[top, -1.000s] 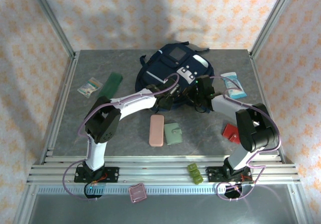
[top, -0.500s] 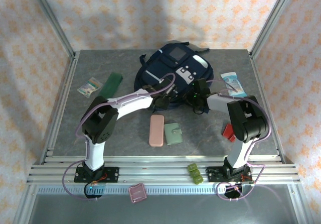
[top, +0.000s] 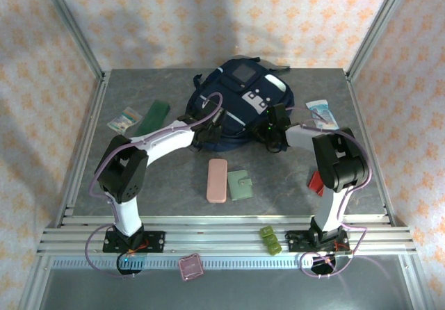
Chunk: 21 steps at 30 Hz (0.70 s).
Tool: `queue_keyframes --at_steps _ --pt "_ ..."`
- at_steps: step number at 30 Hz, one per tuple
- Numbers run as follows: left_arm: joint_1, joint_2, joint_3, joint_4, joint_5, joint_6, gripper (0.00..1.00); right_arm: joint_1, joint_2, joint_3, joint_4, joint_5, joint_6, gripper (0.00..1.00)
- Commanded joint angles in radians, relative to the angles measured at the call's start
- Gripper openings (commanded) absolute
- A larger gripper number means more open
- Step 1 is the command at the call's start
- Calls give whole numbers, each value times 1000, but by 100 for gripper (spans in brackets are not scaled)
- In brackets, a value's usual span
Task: Pack the student bag
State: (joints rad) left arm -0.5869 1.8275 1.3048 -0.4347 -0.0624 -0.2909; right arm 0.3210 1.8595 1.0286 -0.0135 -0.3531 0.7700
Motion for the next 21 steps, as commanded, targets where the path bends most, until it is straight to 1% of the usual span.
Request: queue_keyframes --at_steps 1,5,9,11,13,15,18,21 --pt "-53 -33 -5 -61 56 -24 0 -72 63 42 -95 156 -34 28" --pt "-124 -11 54 -39 110 -42 0 -98 52 131 -133 154 -73 30" --pt "-148 17 118 16 150 -82 0 -100 6 168 -137 95 -98 36" --pt "-147 28 147 33 149 -92 0 -100 -46 131 -108 31 -84 39" --pt "-147 40 183 28 132 -89 0 -97 -125 62 -57 -31 -56 45" --pt "-148 47 203 19 123 -83 0 -94 -203 3 -30 -62 -30 49" --pt "-147 43 205 12 103 -74 0 -85 -304 -83 11 -115 8 51" --pt "-146 35 196 15 93 -75 0 -74 -359 -151 59 -172 58 52"
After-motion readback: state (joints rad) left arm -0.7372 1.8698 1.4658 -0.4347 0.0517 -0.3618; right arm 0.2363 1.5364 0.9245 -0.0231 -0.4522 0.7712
